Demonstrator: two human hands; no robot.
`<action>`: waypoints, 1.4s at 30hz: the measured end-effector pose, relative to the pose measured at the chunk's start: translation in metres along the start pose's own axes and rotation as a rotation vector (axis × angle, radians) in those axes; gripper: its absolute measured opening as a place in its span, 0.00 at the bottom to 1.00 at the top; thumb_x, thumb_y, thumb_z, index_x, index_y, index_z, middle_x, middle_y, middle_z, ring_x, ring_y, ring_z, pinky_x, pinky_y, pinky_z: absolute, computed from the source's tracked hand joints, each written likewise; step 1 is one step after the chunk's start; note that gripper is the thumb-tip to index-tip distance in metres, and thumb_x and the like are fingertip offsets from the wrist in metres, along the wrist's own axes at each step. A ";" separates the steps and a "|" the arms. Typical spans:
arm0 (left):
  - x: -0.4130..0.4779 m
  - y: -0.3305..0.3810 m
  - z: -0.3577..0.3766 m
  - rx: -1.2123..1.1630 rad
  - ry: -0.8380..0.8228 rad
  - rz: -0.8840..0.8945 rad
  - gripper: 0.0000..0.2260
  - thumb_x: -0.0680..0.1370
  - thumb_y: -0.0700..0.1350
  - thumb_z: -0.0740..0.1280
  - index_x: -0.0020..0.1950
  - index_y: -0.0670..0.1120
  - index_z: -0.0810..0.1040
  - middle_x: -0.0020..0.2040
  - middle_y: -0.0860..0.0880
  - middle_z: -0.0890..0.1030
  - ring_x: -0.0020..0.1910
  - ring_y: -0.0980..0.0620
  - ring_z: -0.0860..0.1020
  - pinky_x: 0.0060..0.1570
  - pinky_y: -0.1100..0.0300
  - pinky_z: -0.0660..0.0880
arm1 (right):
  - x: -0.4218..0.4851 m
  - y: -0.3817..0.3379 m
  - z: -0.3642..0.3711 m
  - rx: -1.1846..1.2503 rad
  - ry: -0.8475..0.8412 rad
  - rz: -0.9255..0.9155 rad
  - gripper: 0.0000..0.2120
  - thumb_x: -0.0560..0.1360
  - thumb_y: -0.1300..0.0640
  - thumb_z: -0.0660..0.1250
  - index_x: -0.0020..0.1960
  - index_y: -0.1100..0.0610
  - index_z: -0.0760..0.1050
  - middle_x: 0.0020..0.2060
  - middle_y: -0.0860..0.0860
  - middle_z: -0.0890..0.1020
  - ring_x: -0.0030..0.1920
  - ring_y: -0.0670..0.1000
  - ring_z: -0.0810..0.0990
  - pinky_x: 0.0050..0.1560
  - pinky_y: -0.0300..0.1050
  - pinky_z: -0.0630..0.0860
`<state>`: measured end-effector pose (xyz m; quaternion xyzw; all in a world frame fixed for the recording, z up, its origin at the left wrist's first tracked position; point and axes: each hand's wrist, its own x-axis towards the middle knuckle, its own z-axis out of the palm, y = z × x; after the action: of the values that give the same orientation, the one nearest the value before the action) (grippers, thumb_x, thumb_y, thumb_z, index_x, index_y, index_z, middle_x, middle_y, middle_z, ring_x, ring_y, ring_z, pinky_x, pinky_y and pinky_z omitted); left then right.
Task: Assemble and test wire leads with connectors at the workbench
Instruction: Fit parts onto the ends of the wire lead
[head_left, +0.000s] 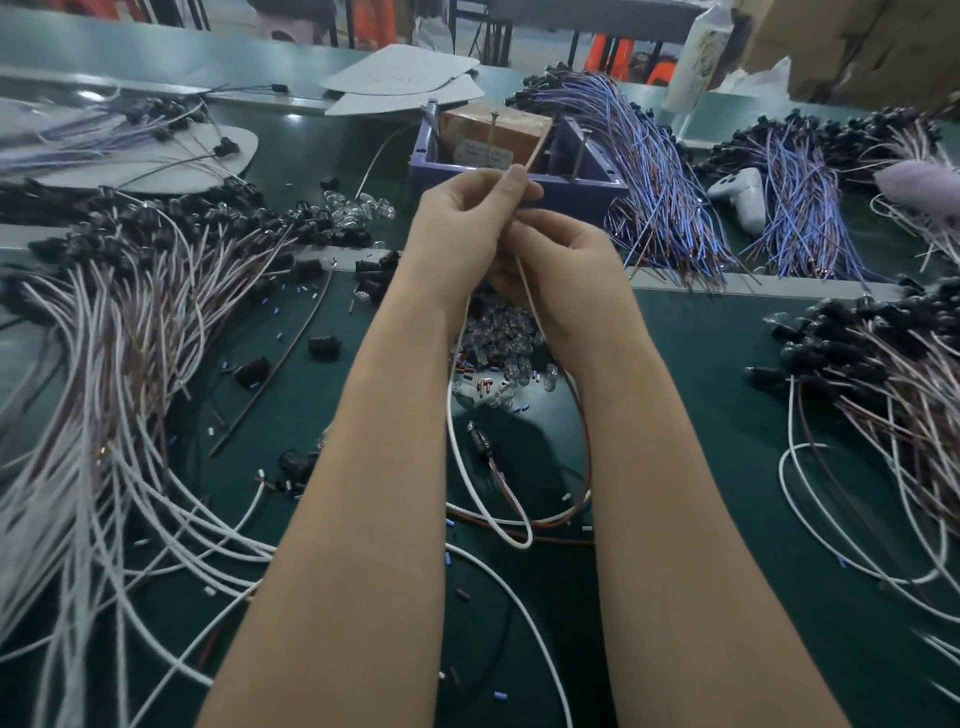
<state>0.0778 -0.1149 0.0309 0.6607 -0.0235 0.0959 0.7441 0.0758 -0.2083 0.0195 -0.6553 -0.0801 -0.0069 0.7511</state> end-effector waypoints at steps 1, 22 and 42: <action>0.000 0.000 0.001 0.029 0.023 0.005 0.06 0.79 0.46 0.65 0.45 0.45 0.79 0.37 0.47 0.79 0.32 0.53 0.78 0.28 0.61 0.75 | 0.000 0.000 0.000 -0.023 0.020 0.001 0.06 0.76 0.64 0.65 0.44 0.61 0.80 0.31 0.52 0.82 0.34 0.49 0.79 0.38 0.41 0.77; -0.006 0.011 -0.031 0.671 0.203 0.031 0.14 0.76 0.40 0.63 0.30 0.44 0.78 0.22 0.52 0.77 0.19 0.62 0.72 0.32 0.64 0.72 | -0.004 -0.001 0.006 -0.307 0.616 -0.351 0.08 0.79 0.63 0.59 0.55 0.57 0.73 0.32 0.46 0.80 0.32 0.41 0.75 0.41 0.35 0.72; -0.005 -0.006 -0.020 0.500 0.037 -0.073 0.13 0.77 0.39 0.61 0.36 0.40 0.80 0.19 0.53 0.73 0.18 0.61 0.68 0.26 0.68 0.65 | 0.000 0.006 -0.004 -0.434 0.506 -0.171 0.12 0.77 0.66 0.58 0.58 0.59 0.75 0.43 0.52 0.82 0.41 0.59 0.80 0.50 0.58 0.78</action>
<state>0.0725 -0.0959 0.0216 0.8229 0.0385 0.0841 0.5606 0.0767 -0.2118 0.0131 -0.7684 0.0576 -0.2491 0.5867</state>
